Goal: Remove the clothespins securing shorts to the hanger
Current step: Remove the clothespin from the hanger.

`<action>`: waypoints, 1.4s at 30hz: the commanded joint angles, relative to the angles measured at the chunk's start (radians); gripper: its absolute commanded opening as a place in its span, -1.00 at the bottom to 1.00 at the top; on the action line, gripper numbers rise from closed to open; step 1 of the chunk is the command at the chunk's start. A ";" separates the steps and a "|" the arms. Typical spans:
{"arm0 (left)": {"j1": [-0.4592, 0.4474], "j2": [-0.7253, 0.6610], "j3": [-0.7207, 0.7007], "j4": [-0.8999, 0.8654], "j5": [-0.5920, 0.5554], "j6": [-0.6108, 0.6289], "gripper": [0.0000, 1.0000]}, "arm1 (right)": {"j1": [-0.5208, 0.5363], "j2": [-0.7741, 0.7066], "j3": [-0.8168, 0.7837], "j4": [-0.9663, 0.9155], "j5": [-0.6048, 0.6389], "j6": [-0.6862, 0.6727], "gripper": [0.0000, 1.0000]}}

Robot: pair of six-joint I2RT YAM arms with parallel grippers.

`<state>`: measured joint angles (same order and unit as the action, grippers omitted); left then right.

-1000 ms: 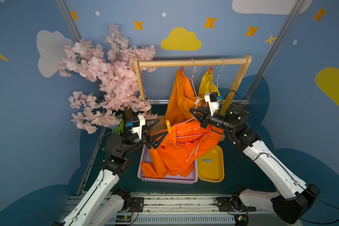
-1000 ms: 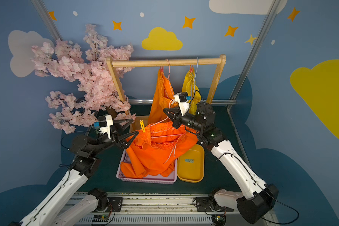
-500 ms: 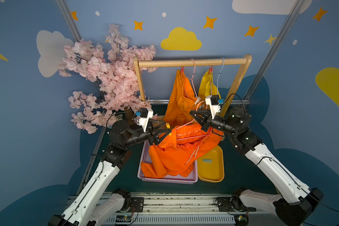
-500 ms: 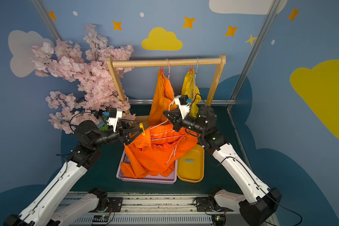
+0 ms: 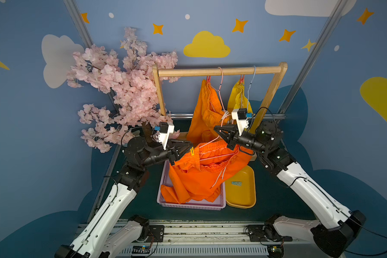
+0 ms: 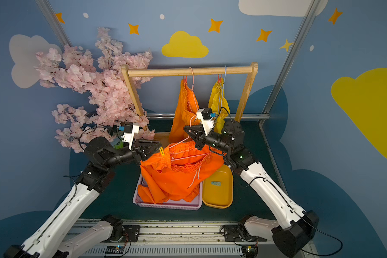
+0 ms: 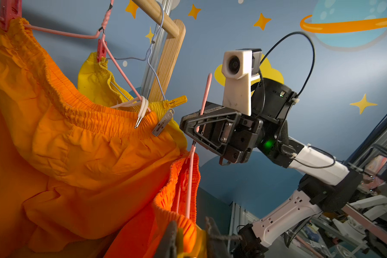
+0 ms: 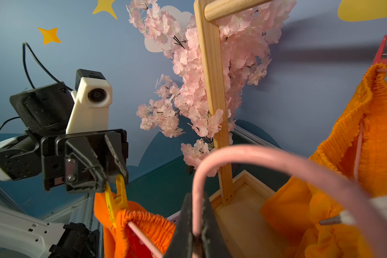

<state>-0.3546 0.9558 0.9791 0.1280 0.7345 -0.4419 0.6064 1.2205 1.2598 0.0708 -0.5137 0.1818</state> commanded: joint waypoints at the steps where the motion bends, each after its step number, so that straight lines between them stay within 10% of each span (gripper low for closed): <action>1: -0.003 -0.013 -0.012 0.034 -0.023 0.002 -0.93 | 0.011 0.007 0.021 0.056 0.006 0.015 -1.00; 25: -0.003 -0.297 -0.211 0.183 -0.479 0.111 -0.95 | 0.177 0.040 -0.067 0.049 0.289 -0.004 -1.00; 42: -0.003 -0.347 -0.248 0.211 -0.432 0.114 -0.94 | 0.412 0.196 0.082 -0.028 0.526 0.014 -1.00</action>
<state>-0.3557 0.6247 0.7353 0.3069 0.2977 -0.3363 0.9726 1.3975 1.2945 0.0475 -0.0662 0.1730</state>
